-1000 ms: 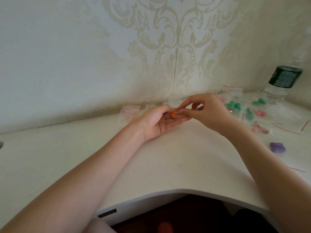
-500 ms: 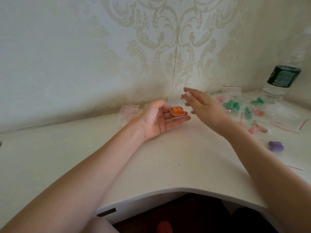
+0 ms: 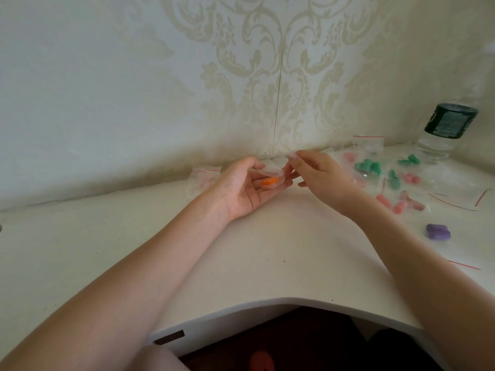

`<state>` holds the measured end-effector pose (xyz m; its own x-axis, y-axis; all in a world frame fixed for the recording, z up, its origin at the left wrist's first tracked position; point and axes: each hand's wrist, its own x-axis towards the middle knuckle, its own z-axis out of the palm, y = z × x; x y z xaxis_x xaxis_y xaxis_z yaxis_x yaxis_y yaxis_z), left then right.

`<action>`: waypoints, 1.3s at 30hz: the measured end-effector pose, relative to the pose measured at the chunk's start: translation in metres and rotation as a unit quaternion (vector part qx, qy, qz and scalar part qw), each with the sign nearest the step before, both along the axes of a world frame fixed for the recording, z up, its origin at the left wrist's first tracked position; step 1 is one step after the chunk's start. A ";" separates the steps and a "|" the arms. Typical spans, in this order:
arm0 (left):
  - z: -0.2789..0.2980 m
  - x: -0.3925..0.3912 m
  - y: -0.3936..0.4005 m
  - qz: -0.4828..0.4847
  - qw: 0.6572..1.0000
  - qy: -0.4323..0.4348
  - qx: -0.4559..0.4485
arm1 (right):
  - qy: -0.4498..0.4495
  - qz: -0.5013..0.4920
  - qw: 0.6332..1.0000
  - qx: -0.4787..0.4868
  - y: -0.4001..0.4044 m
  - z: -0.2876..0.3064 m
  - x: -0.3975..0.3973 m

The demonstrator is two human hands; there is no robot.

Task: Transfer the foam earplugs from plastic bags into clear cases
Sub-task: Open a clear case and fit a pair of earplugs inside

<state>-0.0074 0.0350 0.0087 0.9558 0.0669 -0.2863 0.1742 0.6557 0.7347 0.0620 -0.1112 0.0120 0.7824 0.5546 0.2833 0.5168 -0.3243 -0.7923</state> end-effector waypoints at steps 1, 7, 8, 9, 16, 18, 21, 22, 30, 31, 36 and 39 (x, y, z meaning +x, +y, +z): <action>-0.001 0.001 0.000 0.006 1.000 0.000 0.003 | 0.006 -0.003 1.000 0.006 0.000 0.000 0.000; -0.005 0.003 -0.007 0.037 0.996 -0.011 0.077 | 0.039 -0.026 0.998 -0.051 0.000 0.001 -0.008; -0.005 0.003 -0.009 0.049 0.994 -0.023 0.096 | 0.050 -0.016 0.996 -0.075 0.000 0.001 -0.010; -0.004 0.003 -0.010 0.061 0.990 -0.035 0.121 | 0.070 -0.004 0.995 -0.077 0.000 0.001 -0.011; -0.010 0.003 -0.010 0.068 0.861 -0.148 0.482 | 0.233 0.035 0.965 0.118 0.004 -0.002 -0.011; -0.001 0.000 -0.001 0.106 0.773 -0.198 0.594 | 0.261 0.008 0.947 0.185 0.004 -0.001 -0.007; 0.022 -0.011 0.037 0.272 0.639 -0.160 0.701 | 0.174 -0.109 0.965 0.165 0.001 -0.005 0.004; 0.029 -0.016 0.055 0.297 0.610 -0.099 0.728 | 0.133 -0.133 0.972 0.140 0.000 -0.007 0.006; 0.015 -0.024 0.093 0.074 0.607 0.086 0.786 | 0.086 -0.106 0.985 0.106 0.038 -0.007 -0.006; 0.014 -0.022 0.095 0.073 0.631 0.073 0.769 | 0.094 -0.112 0.983 0.108 0.044 -0.007 -0.006; 0.004 -0.020 0.098 0.079 0.646 0.042 0.758 | 0.019 -0.133 0.991 0.012 0.064 -0.004 0.003; 0.007 -0.020 0.097 0.115 0.642 0.022 0.758 | -0.045 -0.141 0.988 -0.045 0.065 -0.002 0.002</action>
<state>-0.0272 0.1323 0.0155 0.8644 0.4373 0.2479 0.2428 -0.7950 0.5559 0.0638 -0.0460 0.0101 0.8836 0.3436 0.3180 0.4622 -0.5321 -0.7094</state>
